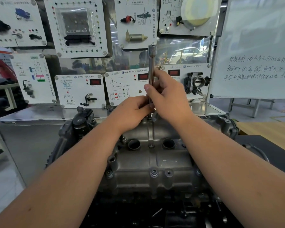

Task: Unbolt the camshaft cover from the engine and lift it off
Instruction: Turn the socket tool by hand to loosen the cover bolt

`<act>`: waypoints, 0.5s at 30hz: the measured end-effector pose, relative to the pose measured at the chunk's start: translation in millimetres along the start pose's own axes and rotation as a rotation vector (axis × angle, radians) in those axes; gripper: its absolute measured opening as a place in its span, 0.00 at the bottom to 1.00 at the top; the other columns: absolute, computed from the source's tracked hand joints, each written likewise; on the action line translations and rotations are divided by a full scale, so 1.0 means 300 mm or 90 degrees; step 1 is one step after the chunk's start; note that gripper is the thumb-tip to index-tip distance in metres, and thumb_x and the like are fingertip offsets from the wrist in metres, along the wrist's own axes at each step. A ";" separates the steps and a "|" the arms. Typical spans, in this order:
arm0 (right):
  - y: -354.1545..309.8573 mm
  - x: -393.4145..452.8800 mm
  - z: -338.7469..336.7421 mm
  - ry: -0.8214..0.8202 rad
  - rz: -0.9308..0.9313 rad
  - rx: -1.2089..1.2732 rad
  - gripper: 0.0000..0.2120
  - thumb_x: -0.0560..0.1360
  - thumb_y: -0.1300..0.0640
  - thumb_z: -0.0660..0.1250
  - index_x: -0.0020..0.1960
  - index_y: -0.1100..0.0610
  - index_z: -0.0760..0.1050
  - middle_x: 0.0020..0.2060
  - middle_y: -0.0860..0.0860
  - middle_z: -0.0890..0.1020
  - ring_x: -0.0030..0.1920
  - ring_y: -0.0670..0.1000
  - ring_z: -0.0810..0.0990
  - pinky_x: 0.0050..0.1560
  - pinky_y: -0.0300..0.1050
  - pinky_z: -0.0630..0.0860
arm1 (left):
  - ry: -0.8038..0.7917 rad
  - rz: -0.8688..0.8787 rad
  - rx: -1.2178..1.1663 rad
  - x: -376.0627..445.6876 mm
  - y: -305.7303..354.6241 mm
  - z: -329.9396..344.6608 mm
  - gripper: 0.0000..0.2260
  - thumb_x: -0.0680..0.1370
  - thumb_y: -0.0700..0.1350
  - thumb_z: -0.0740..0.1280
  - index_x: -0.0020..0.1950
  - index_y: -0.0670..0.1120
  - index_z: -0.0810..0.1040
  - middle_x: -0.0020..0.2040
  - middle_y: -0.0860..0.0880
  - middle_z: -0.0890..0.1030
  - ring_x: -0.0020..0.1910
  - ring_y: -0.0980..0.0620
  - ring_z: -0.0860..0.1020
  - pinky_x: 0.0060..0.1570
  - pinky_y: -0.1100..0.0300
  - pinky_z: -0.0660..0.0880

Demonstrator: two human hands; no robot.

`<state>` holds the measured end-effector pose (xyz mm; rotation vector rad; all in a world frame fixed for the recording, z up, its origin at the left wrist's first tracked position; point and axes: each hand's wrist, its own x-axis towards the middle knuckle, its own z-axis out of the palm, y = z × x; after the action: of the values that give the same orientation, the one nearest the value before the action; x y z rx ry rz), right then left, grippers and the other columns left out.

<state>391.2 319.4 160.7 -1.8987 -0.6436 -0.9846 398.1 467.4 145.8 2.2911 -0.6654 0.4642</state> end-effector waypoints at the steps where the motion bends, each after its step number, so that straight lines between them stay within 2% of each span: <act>1: -0.001 0.001 0.000 -0.004 -0.004 -0.011 0.15 0.80 0.57 0.67 0.66 0.53 0.76 0.37 0.47 0.81 0.38 0.45 0.80 0.43 0.40 0.77 | 0.004 -0.001 0.002 0.001 0.000 -0.001 0.10 0.84 0.52 0.64 0.49 0.50 0.81 0.42 0.46 0.84 0.39 0.54 0.80 0.41 0.52 0.73; 3: -0.001 0.002 0.001 -0.012 -0.006 -0.024 0.11 0.80 0.56 0.66 0.61 0.55 0.79 0.39 0.48 0.81 0.40 0.47 0.79 0.44 0.42 0.77 | 0.012 -0.007 -0.003 0.005 0.002 -0.001 0.09 0.84 0.51 0.65 0.50 0.48 0.82 0.42 0.46 0.84 0.41 0.50 0.82 0.44 0.48 0.75; 5: 0.003 0.007 0.002 -0.009 -0.007 -0.041 0.06 0.79 0.55 0.67 0.51 0.57 0.79 0.37 0.49 0.80 0.39 0.49 0.78 0.42 0.45 0.74 | 0.020 -0.016 -0.011 0.009 0.005 0.000 0.09 0.83 0.50 0.66 0.51 0.47 0.82 0.42 0.45 0.85 0.44 0.45 0.83 0.49 0.43 0.77; 8: 0.012 0.023 0.007 -0.006 -0.001 -0.057 0.05 0.79 0.55 0.69 0.45 0.54 0.77 0.32 0.49 0.77 0.36 0.48 0.75 0.38 0.41 0.69 | 0.028 -0.027 -0.011 0.016 0.007 0.001 0.10 0.83 0.52 0.67 0.50 0.45 0.81 0.42 0.44 0.85 0.43 0.42 0.83 0.50 0.39 0.78; 10: 0.024 0.036 0.012 -0.007 0.015 -0.051 0.01 0.78 0.56 0.69 0.49 0.53 0.79 0.31 0.46 0.77 0.35 0.45 0.75 0.38 0.38 0.69 | 0.025 -0.032 -0.015 0.022 0.005 0.001 0.11 0.82 0.52 0.67 0.49 0.45 0.80 0.42 0.44 0.85 0.42 0.39 0.83 0.48 0.38 0.79; 13: 0.034 0.050 0.014 -0.015 0.041 -0.031 0.15 0.79 0.56 0.68 0.65 0.51 0.78 0.33 0.43 0.77 0.35 0.40 0.76 0.38 0.31 0.70 | 0.017 -0.035 -0.019 0.032 -0.001 0.002 0.10 0.83 0.52 0.66 0.48 0.48 0.80 0.41 0.46 0.86 0.42 0.40 0.83 0.47 0.40 0.79; 15: 0.036 0.057 0.012 -0.026 0.039 -0.037 0.15 0.79 0.57 0.67 0.65 0.50 0.77 0.33 0.45 0.78 0.34 0.40 0.77 0.36 0.31 0.70 | 0.005 -0.031 -0.018 0.042 -0.007 0.003 0.09 0.84 0.51 0.64 0.49 0.50 0.81 0.43 0.49 0.86 0.43 0.44 0.83 0.50 0.41 0.79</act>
<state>410.1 318.1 169.0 -1.9822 -0.5833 -0.9361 409.5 464.1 150.3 2.2725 -0.6072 0.4376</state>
